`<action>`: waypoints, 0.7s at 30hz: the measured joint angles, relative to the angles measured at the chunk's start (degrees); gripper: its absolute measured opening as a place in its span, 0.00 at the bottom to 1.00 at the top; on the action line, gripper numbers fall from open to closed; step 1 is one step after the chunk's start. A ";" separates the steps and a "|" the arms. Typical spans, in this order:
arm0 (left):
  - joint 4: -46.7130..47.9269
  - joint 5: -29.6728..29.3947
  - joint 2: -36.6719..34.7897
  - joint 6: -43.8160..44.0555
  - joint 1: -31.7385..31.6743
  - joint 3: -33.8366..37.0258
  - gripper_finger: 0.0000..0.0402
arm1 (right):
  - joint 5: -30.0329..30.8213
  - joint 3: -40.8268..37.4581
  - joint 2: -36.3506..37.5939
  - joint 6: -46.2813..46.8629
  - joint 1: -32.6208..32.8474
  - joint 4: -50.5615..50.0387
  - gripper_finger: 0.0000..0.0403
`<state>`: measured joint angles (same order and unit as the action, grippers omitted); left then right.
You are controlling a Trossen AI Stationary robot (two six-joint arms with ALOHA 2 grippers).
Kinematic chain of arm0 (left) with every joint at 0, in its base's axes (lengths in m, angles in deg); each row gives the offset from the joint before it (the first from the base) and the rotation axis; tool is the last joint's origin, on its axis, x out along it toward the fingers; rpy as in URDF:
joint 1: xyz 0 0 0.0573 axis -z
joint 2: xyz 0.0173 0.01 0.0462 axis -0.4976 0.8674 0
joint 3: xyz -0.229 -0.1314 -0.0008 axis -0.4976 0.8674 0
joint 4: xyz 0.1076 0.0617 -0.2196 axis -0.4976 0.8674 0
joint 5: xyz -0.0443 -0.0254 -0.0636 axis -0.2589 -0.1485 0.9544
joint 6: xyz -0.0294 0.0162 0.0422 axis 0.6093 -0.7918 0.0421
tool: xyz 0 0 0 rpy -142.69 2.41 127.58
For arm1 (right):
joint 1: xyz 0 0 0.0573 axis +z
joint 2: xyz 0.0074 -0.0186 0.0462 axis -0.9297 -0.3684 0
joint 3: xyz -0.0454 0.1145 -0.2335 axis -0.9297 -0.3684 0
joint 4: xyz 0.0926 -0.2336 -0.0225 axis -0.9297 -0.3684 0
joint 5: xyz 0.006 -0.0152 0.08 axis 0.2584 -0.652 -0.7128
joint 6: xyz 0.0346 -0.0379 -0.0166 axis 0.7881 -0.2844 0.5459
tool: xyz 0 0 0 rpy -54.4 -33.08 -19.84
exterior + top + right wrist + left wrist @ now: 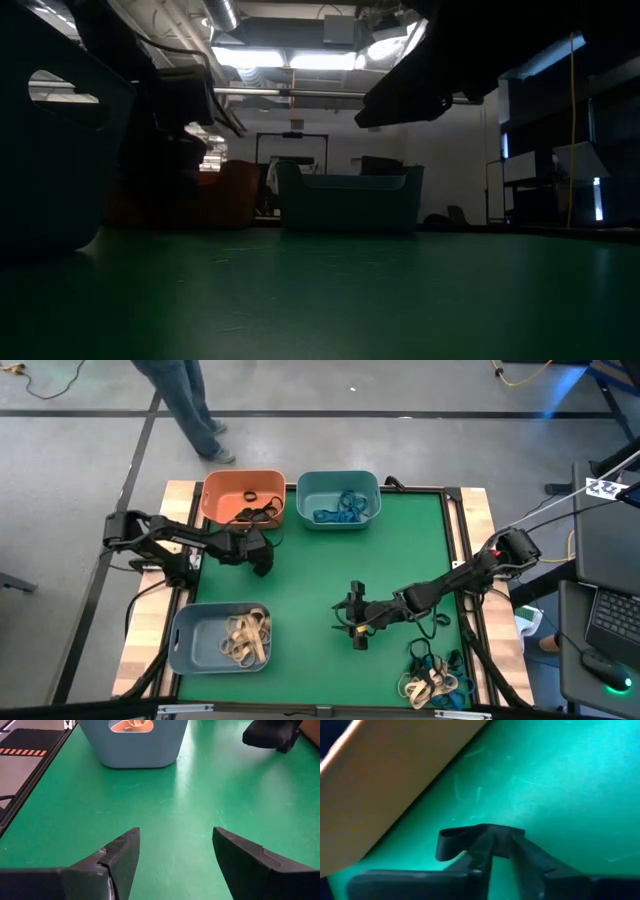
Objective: Sort rubber bands into baskets
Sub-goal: Put the small black rubber band into the orange bin
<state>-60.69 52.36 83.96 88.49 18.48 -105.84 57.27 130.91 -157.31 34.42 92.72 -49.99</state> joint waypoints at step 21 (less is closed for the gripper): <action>-0.77 9.79 -12.40 -4.82 6.51 -4.15 0.00 | 0.02 0.02 0.00 -0.24 0.00 -0.35 0.62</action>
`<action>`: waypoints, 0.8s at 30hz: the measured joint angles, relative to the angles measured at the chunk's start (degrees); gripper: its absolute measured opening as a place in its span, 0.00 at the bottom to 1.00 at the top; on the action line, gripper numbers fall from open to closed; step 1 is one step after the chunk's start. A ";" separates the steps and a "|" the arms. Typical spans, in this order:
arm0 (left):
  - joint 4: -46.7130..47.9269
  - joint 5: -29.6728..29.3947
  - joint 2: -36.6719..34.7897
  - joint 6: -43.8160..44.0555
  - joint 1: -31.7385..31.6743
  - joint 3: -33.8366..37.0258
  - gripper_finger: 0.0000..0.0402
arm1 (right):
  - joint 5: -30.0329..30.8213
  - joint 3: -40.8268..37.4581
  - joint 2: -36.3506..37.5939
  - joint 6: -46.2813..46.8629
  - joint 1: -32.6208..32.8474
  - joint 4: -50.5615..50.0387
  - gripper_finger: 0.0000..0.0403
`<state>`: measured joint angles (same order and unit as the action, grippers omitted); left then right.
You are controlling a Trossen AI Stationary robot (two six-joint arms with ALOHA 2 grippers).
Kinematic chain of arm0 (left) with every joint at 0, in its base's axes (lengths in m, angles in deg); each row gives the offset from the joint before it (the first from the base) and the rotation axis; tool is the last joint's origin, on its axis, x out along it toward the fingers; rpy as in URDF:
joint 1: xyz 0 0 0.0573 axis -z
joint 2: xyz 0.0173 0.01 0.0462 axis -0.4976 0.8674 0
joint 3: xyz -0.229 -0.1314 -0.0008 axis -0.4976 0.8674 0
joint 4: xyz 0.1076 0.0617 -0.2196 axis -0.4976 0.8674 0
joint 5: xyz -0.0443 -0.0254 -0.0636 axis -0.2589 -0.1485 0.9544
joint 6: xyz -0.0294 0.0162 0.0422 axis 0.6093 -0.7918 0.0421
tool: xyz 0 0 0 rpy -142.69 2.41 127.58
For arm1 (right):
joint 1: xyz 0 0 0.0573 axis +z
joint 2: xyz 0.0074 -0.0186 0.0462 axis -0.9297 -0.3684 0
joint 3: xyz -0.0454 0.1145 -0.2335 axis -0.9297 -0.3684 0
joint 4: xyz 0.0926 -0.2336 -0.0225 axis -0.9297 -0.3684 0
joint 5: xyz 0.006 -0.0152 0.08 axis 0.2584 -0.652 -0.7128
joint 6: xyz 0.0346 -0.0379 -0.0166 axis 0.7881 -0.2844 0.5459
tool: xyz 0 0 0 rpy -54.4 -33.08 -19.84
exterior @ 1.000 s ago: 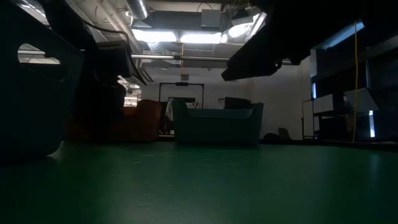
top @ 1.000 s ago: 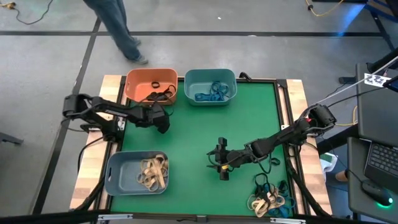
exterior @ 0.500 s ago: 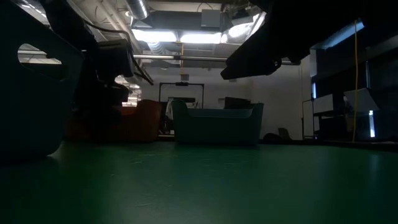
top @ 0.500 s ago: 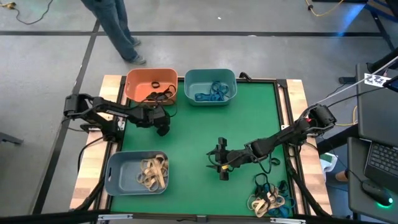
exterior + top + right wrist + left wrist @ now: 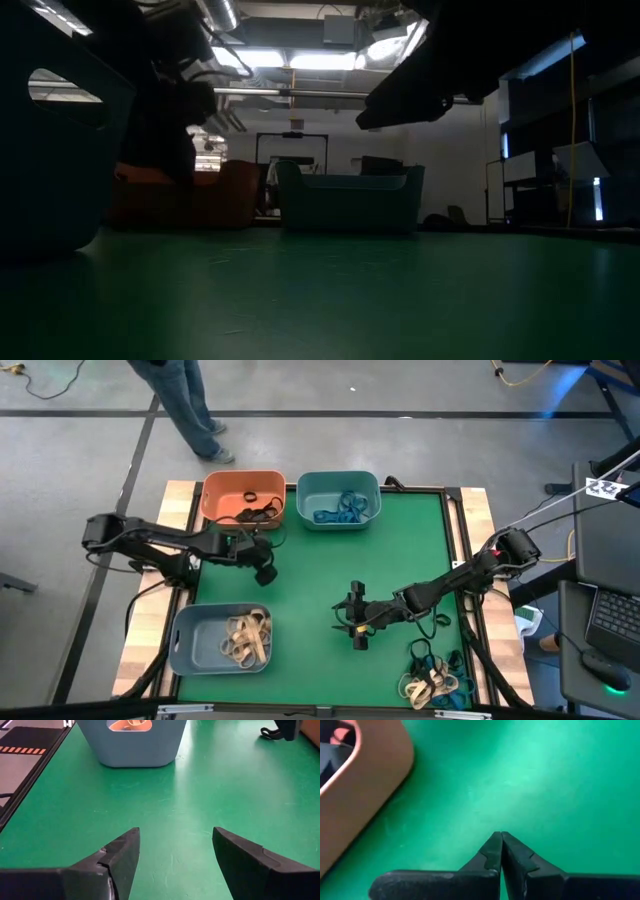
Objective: Sort rubber bands into baskets
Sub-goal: Put the small black rubber band into the orange bin, then put the black rubber band into the orange bin
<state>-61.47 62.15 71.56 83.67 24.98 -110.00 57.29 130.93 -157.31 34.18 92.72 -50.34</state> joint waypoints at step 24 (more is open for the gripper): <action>18.67 -3.71 -2.05 23.33 -6.85 1.40 0.42 | 0.00 0.00 0.00 0.17 0.00 0.02 0.62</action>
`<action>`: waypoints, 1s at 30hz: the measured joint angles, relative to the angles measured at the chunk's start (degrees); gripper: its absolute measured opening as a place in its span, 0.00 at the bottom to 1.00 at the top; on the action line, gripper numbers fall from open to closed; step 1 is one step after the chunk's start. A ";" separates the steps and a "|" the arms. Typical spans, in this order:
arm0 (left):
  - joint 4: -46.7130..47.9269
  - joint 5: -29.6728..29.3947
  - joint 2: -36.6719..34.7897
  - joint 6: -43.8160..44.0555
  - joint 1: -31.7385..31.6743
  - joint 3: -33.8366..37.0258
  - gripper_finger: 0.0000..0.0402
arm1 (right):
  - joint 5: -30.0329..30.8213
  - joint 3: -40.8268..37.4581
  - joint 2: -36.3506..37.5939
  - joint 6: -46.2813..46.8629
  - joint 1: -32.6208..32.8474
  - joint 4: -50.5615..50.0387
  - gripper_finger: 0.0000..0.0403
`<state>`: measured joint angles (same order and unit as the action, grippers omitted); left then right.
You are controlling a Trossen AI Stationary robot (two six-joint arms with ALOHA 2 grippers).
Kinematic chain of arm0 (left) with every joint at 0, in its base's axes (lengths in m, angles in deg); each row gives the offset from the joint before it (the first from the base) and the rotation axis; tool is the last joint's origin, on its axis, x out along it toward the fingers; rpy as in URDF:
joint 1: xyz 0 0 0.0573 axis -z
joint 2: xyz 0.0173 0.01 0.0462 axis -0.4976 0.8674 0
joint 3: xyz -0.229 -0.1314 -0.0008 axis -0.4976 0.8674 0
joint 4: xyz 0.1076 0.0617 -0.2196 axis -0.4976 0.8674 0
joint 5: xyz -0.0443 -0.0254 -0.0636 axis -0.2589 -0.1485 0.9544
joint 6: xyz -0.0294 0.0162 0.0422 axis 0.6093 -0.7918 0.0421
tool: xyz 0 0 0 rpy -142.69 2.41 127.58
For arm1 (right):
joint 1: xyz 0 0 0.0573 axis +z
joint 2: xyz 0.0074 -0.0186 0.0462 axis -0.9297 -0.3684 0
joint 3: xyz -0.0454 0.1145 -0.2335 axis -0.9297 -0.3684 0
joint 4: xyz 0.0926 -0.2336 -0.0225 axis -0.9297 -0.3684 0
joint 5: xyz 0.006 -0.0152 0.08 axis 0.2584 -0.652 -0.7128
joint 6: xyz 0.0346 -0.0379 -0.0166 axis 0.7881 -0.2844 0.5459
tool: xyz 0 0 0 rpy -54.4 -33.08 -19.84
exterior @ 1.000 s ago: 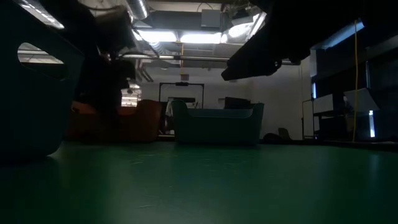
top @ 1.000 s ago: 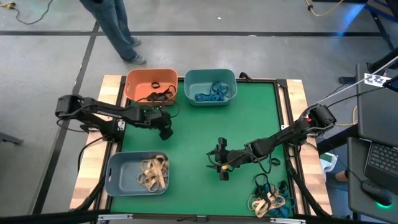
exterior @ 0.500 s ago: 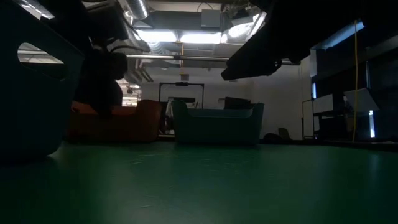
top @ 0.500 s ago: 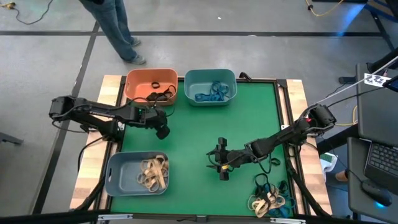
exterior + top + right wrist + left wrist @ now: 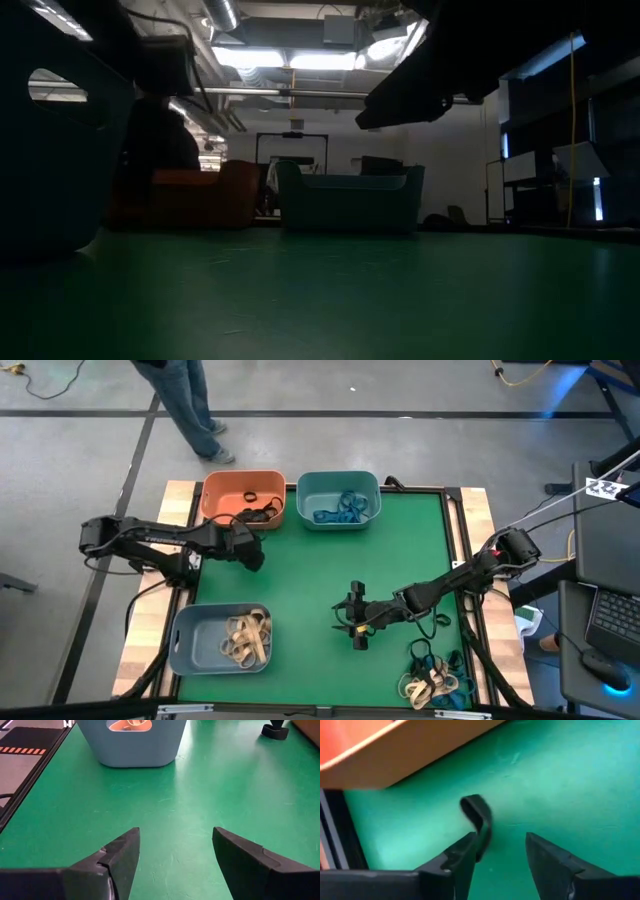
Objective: Sort rubber bands into baskets
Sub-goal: Put the black rubber band into the orange bin
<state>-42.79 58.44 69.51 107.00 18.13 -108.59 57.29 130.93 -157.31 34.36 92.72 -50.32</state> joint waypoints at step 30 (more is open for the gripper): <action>-23.50 -3.22 -0.08 -13.87 -7.03 13.61 0.03 | -0.01 0.00 0.00 0.06 0.00 -1.03 0.62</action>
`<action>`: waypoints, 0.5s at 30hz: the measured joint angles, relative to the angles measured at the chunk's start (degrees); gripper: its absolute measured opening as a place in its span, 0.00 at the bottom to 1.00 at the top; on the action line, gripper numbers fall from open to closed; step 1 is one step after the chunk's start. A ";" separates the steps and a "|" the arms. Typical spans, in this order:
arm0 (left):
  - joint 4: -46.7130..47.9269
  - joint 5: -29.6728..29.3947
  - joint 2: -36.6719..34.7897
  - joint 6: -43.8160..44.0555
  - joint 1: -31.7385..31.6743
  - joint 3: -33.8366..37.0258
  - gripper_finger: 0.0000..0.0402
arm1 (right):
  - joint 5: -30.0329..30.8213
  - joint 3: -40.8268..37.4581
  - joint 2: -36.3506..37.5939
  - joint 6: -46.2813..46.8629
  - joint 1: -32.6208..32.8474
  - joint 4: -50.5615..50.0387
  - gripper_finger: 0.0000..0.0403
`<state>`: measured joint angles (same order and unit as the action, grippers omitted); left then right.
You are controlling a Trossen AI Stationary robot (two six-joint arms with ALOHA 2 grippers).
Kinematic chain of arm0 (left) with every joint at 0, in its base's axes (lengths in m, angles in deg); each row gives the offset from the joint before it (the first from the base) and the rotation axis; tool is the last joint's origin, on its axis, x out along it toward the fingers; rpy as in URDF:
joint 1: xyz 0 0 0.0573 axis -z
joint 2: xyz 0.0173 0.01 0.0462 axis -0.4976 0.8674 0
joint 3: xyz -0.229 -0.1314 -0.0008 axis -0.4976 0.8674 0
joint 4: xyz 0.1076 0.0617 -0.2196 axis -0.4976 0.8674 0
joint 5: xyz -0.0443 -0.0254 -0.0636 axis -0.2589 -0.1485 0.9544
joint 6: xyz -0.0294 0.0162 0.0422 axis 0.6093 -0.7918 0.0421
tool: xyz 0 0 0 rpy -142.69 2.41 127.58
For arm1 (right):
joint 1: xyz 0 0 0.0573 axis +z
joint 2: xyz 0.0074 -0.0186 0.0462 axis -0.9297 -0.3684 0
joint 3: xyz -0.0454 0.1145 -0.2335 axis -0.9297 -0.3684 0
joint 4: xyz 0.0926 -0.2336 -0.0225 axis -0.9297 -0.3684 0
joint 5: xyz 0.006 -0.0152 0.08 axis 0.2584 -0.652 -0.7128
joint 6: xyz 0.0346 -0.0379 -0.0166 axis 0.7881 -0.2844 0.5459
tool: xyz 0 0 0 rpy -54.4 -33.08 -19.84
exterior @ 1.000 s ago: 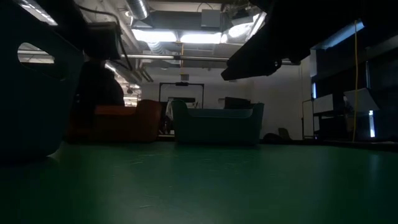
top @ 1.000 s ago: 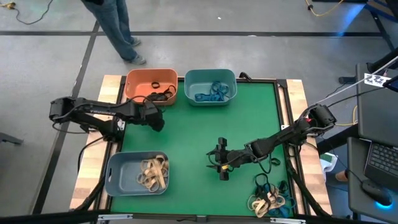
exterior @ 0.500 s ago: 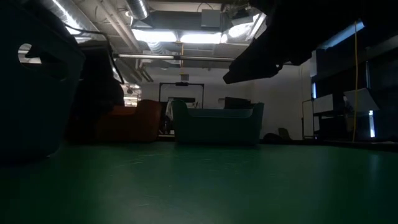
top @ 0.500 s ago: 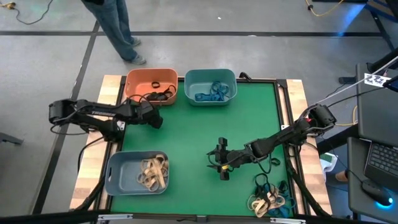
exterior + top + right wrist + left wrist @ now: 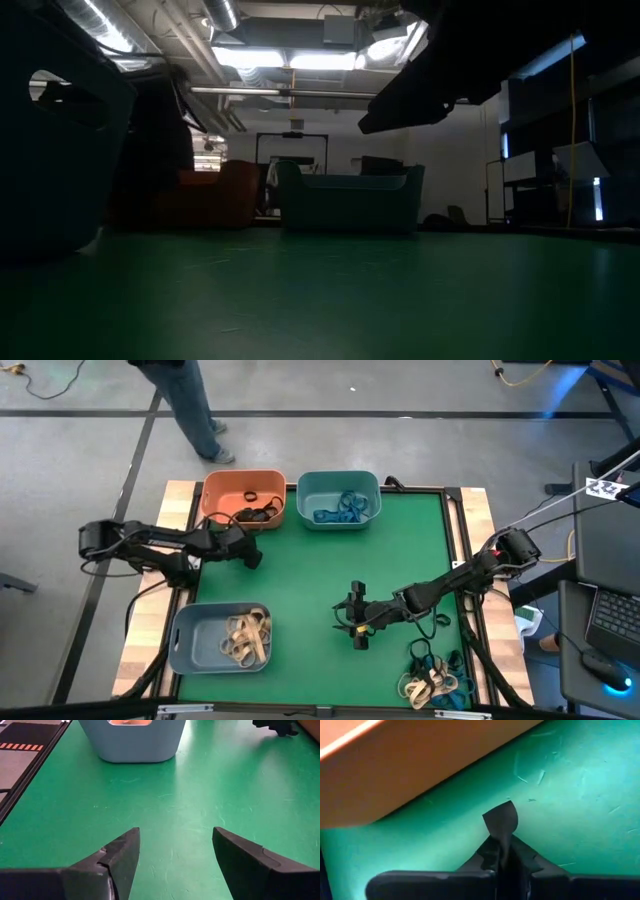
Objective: Sort rubber bands into baskets
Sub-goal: Put the black rubber band into the orange bin
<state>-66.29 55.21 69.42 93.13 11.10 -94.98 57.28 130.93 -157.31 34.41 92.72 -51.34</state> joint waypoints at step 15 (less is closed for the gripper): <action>8.11 2.79 -6.51 -6.48 6.57 -14.75 0.01 | -0.01 0.00 -0.02 -0.01 0.00 -0.15 0.62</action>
<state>-58.18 58.01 62.92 86.65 17.67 -109.73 57.27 130.93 -157.34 34.40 92.72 -51.50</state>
